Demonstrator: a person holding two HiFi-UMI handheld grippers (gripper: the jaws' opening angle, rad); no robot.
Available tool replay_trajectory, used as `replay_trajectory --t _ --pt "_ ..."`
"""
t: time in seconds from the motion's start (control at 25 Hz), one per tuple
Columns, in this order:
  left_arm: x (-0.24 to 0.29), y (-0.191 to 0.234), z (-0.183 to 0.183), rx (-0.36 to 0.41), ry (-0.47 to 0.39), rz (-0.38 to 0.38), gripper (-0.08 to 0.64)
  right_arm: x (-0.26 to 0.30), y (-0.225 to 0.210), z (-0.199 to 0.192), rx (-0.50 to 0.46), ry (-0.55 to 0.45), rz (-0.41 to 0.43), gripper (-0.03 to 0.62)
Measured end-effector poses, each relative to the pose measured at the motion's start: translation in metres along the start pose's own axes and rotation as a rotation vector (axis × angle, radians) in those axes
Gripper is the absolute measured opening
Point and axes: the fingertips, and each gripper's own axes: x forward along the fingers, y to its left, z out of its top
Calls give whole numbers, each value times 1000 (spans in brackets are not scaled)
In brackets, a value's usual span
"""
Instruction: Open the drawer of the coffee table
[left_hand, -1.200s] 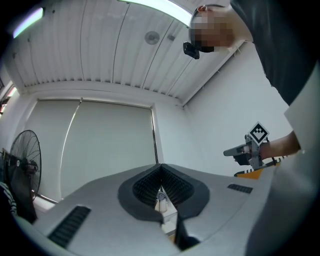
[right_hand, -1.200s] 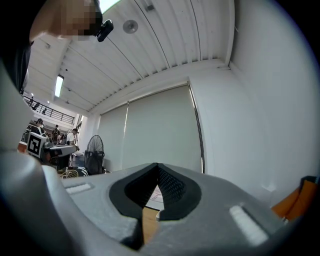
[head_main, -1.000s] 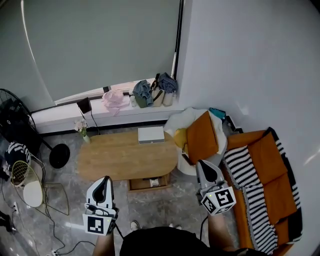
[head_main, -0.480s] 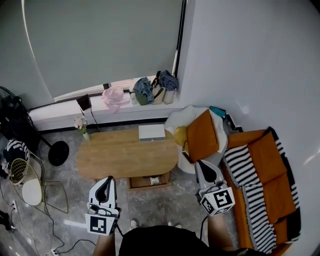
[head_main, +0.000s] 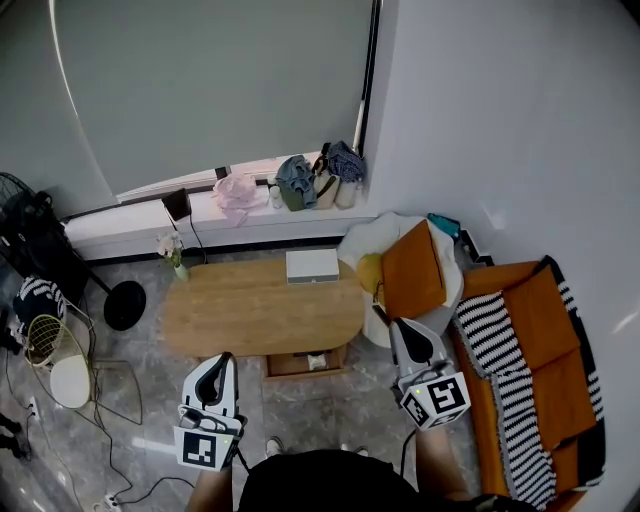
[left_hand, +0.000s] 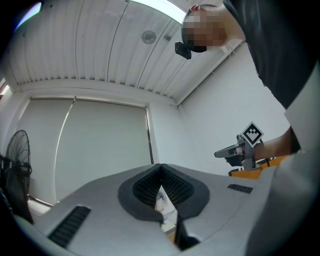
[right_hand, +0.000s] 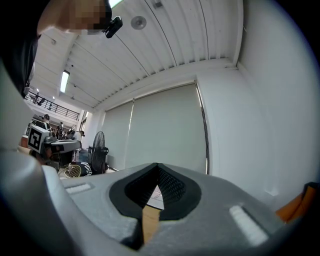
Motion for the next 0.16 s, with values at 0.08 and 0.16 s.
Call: replay_trajectory --t 0.08,0.16 --pt "1 1 1 2 1 0 8 2 0 3 -2 -1 4 2" --pt "1 1 4 4 1 -1 8 3 0 5 -4 -2 7 0"
